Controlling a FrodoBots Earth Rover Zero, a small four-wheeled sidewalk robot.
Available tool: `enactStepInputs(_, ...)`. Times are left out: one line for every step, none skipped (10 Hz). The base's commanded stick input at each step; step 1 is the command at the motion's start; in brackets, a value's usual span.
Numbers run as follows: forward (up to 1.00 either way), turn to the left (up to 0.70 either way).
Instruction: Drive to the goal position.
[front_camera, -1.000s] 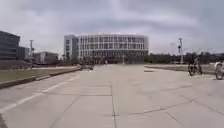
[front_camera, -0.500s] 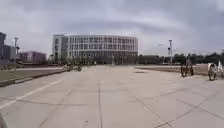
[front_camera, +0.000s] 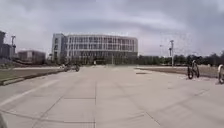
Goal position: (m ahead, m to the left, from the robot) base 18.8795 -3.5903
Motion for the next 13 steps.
enactStepInputs(1.0,-0.4)
enactStepInputs(1.0,-0.4)
enactStepInputs(1.0,-0.08)
enactStepInputs(1.0,0.0)
enactStepInputs(1.0,0.0)
enactStepInputs(1.0,0.0)
enactStepInputs(1.0,0.0)
enactStepInputs(1.0,0.0)
enactStepInputs(1.0,0.0)
enactStepInputs(1.0,0.0)
enactStepInputs(1.0,0.0)
enactStepInputs(1.0,0.0)
enactStepInputs(1.0,0.0)
